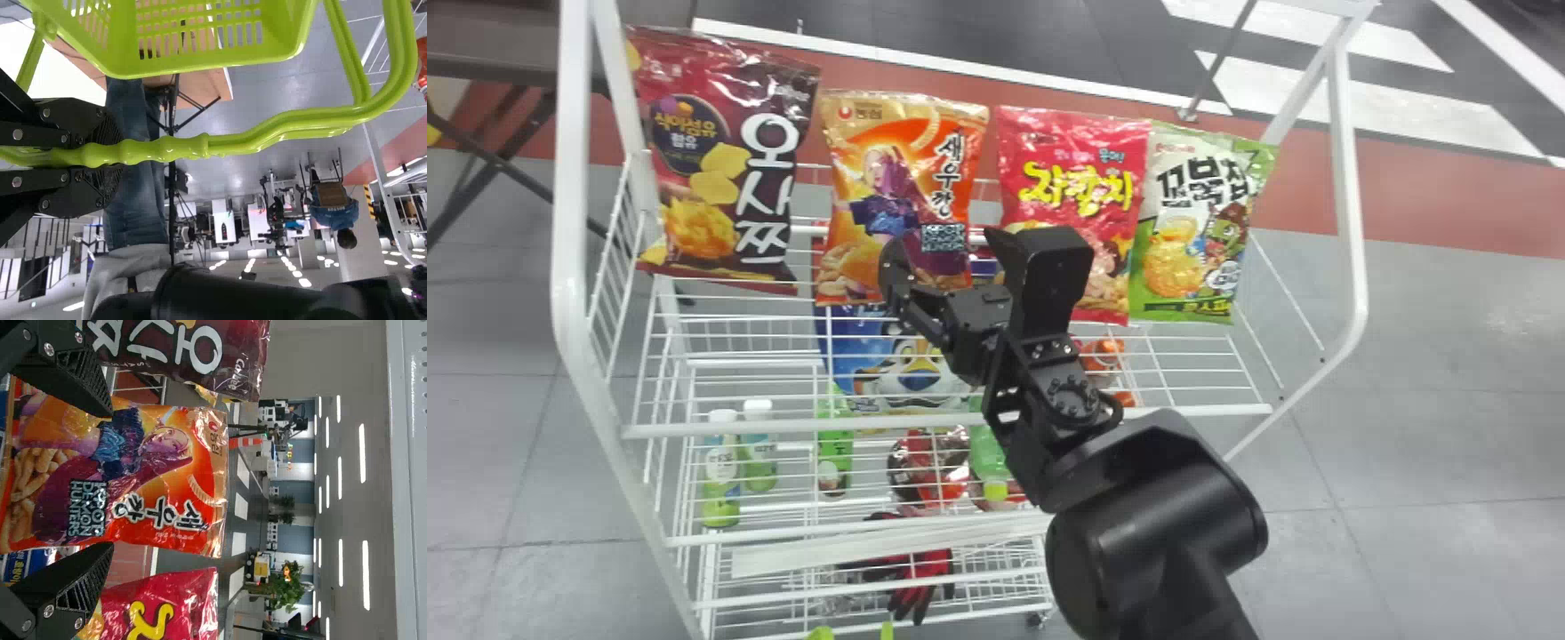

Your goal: Hold basket handle with left hand then pick Saewookkang with right hand and place into basket

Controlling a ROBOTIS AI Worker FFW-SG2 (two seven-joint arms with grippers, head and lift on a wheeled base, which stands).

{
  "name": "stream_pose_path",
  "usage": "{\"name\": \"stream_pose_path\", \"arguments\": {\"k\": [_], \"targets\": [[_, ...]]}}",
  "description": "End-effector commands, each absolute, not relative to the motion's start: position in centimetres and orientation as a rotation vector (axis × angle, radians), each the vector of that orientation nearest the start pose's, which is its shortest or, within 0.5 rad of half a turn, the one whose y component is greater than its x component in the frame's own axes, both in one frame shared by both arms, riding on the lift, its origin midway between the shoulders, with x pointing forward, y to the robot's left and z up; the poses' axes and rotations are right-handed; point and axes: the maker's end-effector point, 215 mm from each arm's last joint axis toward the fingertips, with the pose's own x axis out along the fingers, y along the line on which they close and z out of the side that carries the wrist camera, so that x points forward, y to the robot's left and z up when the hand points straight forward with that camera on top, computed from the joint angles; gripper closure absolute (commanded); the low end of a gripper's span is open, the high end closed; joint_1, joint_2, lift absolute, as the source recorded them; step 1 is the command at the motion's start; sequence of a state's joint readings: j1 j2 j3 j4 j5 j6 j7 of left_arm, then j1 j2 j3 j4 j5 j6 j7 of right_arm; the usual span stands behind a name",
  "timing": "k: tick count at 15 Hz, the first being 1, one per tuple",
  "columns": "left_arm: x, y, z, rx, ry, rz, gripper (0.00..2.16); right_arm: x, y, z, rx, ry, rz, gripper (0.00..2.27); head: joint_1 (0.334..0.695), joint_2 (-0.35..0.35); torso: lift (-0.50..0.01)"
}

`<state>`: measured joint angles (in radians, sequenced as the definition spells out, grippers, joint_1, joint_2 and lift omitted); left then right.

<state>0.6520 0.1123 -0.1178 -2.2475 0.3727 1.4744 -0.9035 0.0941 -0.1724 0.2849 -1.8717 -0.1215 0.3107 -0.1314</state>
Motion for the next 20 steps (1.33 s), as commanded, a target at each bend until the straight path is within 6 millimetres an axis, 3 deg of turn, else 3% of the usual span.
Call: {"name": "stream_pose_path", "arguments": {"k": [1,5,12,13,14,15,16,20], "targets": [[8.6,-2.1,-44.6,-0.836,1.323,-1.123,1.70,56.8,-12.2,-34.8,-0.065,0.151,0.187,0.13,0.695,-0.264,-0.019],[8.9,-2.0,-44.9,-0.835,1.314,-1.120,1.70,59.4,-11.3,-36.2,-0.075,0.183,0.193,0.13,0.695,-0.248,-0.019],[10.2,-1.8,-45.0,-0.825,1.292,-1.117,1.70,63.2,-8.7,-35.9,-0.090,0.198,0.214,0.18,0.695,-0.186,-0.019],[10.2,-1.7,-45.1,-0.828,1.294,-1.114,1.70,63.3,-8.5,-36.6,-0.098,0.223,0.218,0.31,0.695,-0.177,-0.019],[10.5,-1.5,-45.1,-0.831,1.291,-1.110,1.70,63.3,-8.4,-37.1,-0.100,0.239,0.226,0.66,0.695,-0.172,-0.019],[10.7,-1.5,-45.1,-0.831,1.287,-1.112,1.70,63.3,-8.4,-37.3,-0.107,0.248,0.226,1.44,0.695,-0.161,-0.019],[10.9,-1.6,-45.0,-0.830,1.282,-1.116,1.70,63.0,-8.2,-37.7,-0.131,0.256,0.223,2.03,0.695,-0.157,-0.019],[11.1,-1.6,-45.0,-0.836,1.282,-1.120,1.70,62.0,-9.5,-37.5,-0.184,0.239,0.179,2.24,0.695,-0.160,-0.019]]}}
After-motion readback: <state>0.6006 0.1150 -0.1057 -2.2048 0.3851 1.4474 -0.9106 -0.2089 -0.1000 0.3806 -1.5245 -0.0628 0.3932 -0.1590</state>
